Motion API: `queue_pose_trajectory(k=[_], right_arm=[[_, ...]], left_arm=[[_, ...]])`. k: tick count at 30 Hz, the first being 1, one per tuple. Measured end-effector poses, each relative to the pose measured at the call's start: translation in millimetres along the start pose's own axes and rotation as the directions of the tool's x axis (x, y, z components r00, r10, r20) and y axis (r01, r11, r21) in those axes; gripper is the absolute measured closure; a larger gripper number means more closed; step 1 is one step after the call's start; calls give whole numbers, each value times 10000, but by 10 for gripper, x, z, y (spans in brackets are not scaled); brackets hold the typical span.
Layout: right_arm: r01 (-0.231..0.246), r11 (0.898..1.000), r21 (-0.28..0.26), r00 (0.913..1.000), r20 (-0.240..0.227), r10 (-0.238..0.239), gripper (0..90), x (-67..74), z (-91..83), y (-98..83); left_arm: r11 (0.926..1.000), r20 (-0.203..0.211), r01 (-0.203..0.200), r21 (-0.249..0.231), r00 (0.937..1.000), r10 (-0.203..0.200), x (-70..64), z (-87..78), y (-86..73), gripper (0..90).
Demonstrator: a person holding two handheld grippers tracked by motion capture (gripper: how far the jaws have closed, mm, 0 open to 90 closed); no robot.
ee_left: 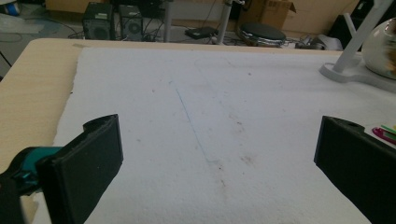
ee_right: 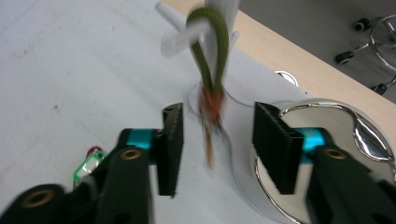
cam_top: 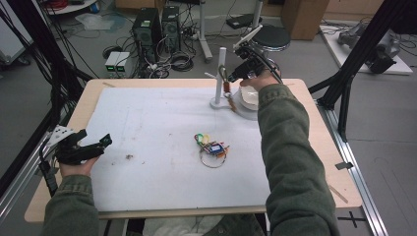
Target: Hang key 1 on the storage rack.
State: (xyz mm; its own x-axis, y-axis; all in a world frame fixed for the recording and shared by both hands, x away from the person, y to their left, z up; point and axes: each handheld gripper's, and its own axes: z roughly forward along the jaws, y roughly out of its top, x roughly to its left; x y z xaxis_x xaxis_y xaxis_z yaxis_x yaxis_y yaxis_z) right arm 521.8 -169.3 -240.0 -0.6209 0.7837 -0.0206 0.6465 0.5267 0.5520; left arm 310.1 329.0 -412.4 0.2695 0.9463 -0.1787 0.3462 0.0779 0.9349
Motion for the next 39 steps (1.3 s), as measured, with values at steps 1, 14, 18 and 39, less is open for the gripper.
queue_pose_trajectory(k=[1, 14, 18, 39], right_arm=[[-15, 10000, -55, 10000, 48, 15, 403, 4, -28, -11], [-772, 9955, -551, 9969, -185, 763, 8, -112, -229, -299], [-940, 9931, -707, 9952, -354, 916, 8, -154, -233, -433], [-782, 9925, -941, 9958, -544, 733, 8, -44, -199, -824]], left_arm=[[10000, 11, 0, -4, 10000, 0, -1, -1, 0, 17], [10000, 80, -3, 78, 10000, 2, -10, 1, 1, 17], [10000, 58, 28, 43, 10000, -28, -10, 2, 1, 17], [10000, 38, 96, -17, 9999, -96, -6, 10, 7, 17]])
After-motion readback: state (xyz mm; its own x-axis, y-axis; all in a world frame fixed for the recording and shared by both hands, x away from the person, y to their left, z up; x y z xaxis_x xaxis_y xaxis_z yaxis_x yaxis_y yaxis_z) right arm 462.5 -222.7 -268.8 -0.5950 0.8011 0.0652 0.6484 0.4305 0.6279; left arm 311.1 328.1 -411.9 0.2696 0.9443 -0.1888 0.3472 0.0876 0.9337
